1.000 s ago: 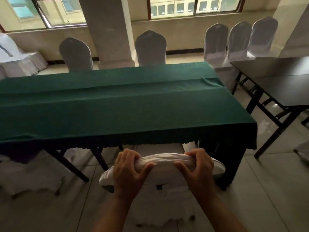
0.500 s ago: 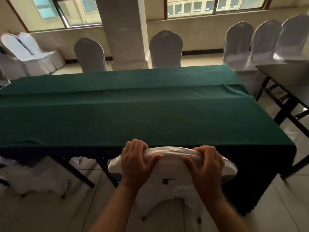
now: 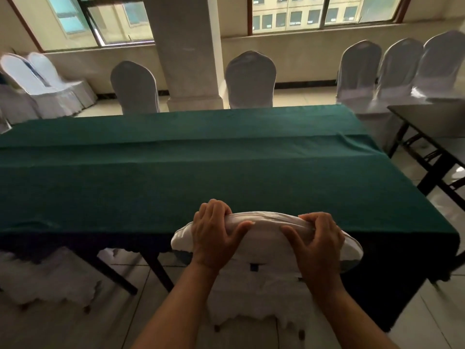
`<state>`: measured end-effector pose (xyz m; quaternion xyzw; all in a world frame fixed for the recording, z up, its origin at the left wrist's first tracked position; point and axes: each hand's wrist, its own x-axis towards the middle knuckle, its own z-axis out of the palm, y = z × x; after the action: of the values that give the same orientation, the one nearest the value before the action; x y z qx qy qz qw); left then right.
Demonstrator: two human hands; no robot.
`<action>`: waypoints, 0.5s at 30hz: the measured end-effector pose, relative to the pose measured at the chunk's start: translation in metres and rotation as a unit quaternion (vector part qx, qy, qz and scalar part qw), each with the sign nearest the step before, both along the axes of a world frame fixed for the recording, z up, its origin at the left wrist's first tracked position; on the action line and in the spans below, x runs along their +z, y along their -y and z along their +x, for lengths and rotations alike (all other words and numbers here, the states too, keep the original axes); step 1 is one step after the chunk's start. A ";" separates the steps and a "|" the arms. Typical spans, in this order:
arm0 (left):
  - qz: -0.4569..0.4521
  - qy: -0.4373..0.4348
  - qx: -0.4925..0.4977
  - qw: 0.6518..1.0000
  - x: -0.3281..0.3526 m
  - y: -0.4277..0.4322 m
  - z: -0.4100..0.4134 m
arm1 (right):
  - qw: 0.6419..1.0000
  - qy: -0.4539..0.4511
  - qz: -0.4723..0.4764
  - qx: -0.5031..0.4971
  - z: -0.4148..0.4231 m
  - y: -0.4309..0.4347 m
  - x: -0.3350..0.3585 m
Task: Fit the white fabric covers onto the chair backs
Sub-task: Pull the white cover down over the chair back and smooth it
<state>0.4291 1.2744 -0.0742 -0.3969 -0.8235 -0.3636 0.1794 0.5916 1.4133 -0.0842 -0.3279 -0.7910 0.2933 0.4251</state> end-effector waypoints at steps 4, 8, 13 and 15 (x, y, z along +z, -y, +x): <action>-0.003 0.002 -0.002 1.000 0.000 -0.010 -0.007 | 1.000 0.009 0.001 -0.006 -0.007 -0.010 0.001; 0.000 -0.007 -0.007 1.000 -0.001 -0.016 -0.015 | 1.000 0.006 0.005 -0.012 -0.013 -0.014 0.001; -0.006 -0.009 -0.007 1.000 -0.001 -0.020 -0.022 | 1.000 0.015 0.001 -0.013 -0.018 -0.019 0.002; -0.010 -0.011 -0.010 1.000 -0.001 -0.021 -0.024 | 1.000 0.013 0.001 -0.012 -0.020 -0.021 0.002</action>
<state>0.4051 1.2954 -0.0752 -0.4106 -0.8212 -0.3526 0.1811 0.5717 1.4344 -0.0818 -0.3411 -0.7927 0.2828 0.4188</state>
